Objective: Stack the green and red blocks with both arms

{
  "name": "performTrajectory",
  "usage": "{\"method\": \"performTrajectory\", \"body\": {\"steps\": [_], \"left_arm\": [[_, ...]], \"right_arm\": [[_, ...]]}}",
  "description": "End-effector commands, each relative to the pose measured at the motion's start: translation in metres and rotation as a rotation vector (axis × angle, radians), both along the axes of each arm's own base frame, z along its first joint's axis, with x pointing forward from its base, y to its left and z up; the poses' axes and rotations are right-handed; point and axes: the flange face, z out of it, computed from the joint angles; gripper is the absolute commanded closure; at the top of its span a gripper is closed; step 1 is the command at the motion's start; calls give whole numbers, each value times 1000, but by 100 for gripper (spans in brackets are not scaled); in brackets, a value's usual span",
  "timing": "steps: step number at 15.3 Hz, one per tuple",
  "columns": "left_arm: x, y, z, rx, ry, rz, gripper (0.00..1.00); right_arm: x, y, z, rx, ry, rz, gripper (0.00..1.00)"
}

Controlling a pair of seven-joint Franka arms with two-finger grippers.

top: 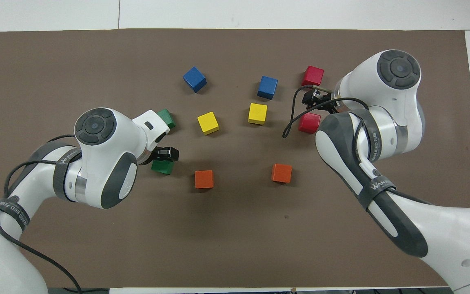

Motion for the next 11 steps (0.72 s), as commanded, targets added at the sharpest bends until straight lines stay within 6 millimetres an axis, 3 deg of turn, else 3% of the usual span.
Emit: {"method": "performTrajectory", "body": {"steps": [1, 4, 11], "left_arm": [[-7, -8, -5, -22, -10, -5, 0], [-12, -23, -28, -9, 1, -31, 0], [-19, -16, -38, 2, 26, -27, 0]], "right_arm": [[8, 9, -26, -39, -13, 23, 0], [7, 17, -36, -66, -13, 63, 0], [3, 18, -55, -70, -1, 76, 0]]}}
